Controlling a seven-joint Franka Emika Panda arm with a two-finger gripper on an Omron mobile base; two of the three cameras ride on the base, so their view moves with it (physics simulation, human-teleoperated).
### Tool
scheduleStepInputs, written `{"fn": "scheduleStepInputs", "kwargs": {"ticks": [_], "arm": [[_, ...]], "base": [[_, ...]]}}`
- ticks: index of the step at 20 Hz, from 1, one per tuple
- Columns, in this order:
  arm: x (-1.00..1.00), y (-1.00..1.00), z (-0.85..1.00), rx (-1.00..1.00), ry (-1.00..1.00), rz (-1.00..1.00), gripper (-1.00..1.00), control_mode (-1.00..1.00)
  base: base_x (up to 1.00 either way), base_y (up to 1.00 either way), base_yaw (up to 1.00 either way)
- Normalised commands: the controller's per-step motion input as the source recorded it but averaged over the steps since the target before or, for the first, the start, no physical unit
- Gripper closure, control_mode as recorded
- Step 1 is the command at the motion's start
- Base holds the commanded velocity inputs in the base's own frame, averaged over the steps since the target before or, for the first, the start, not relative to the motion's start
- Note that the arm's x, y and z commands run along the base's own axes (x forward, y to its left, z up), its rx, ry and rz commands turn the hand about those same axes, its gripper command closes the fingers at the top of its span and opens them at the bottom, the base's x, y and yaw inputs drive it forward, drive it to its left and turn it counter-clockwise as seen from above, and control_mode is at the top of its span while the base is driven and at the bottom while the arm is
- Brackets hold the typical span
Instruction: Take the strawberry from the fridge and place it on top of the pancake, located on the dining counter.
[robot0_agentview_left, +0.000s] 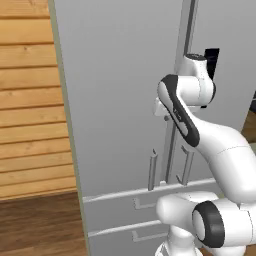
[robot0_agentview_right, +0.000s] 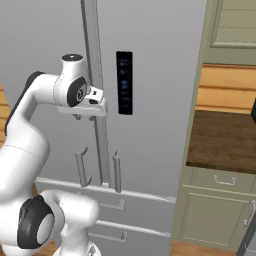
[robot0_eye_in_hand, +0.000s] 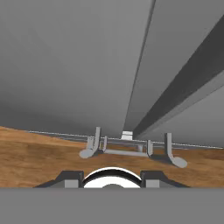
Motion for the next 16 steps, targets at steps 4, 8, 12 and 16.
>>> {"fn": "scheduleStepInputs", "kwargs": {"ticks": [4, 8, 12, 16], "arm": [[-0.07, -0.03, 0.00, 0.00, -0.02, 0.00, -1.00, 1.00], [0.00, 0.00, 0.00, 0.00, 0.00, 0.00, -1.00, 1.00], [0.00, 0.00, 0.00, 0.00, 0.00, 0.00, -1.00, 1.00], [0.00, 0.00, 0.00, 0.00, 0.00, 0.00, -1.00, 1.00]], "base": [[-0.25, -0.19, 0.00], [-0.52, -0.73, 0.00], [-0.09, -0.28, 0.05], [-0.27, 0.06, 0.06]]}}
